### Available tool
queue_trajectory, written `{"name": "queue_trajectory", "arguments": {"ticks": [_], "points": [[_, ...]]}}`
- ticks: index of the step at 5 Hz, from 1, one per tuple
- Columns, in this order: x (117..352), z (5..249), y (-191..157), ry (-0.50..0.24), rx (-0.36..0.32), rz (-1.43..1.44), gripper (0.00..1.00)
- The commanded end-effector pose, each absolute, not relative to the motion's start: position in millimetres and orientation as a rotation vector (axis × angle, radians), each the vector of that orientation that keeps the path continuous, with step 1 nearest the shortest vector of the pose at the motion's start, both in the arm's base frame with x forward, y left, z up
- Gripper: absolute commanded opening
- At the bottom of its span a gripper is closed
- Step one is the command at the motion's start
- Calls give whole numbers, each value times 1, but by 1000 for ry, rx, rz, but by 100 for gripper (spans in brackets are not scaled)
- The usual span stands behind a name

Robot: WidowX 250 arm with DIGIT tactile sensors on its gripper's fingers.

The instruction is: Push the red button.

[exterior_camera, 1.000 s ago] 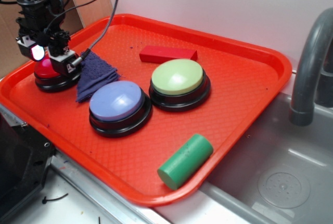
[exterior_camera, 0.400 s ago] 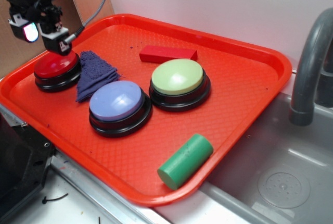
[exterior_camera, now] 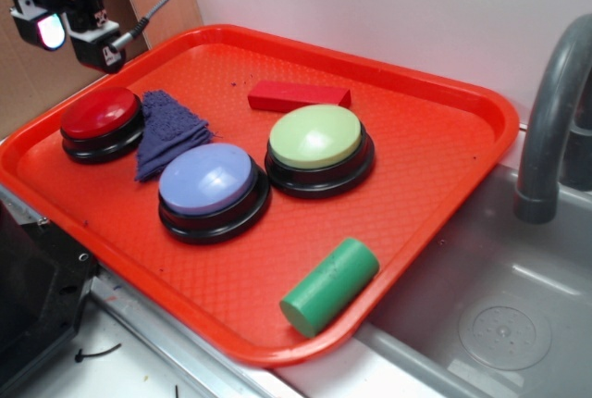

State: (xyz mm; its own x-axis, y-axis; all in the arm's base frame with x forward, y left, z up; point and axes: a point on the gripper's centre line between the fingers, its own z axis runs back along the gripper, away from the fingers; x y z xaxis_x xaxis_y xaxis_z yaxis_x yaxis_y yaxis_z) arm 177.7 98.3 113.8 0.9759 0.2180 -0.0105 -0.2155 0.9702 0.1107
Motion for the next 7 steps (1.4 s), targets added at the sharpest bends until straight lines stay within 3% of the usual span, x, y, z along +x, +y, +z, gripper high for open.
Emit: {"name": "queue_trajectory", "arguments": {"ticks": [1, 7], "points": [[195, 144, 96, -48, 145, 189, 100], [201, 163, 86, -73, 170, 164, 100]]}}
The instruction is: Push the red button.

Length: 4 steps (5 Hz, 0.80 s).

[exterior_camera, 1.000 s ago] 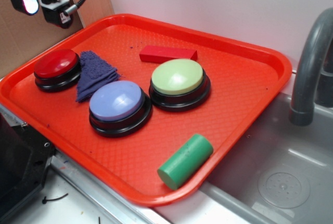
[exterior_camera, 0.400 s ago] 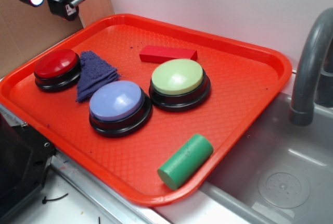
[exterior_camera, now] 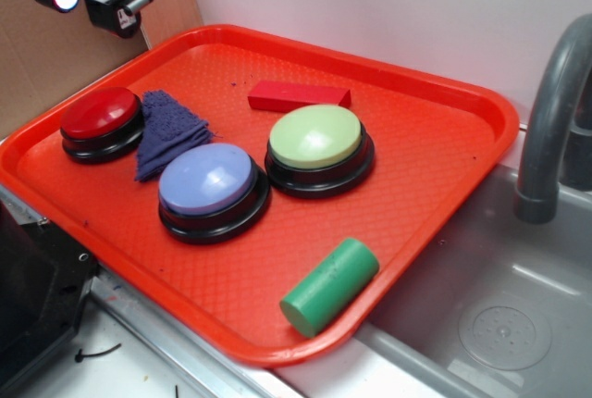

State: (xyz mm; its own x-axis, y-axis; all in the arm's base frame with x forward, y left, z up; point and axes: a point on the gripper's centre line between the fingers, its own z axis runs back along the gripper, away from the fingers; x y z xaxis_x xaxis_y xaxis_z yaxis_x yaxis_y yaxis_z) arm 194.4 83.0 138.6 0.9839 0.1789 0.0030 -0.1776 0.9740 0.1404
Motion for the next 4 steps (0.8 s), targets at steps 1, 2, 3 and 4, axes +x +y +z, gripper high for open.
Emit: {"name": "queue_trajectory", "arguments": {"ticks": [1, 2, 3, 4], "points": [[201, 166, 85, -70, 177, 155, 100], [201, 168, 86, -72, 176, 160, 100], [202, 169, 86, -74, 175, 165, 100], [201, 171, 86, -72, 203, 174, 100]]}}
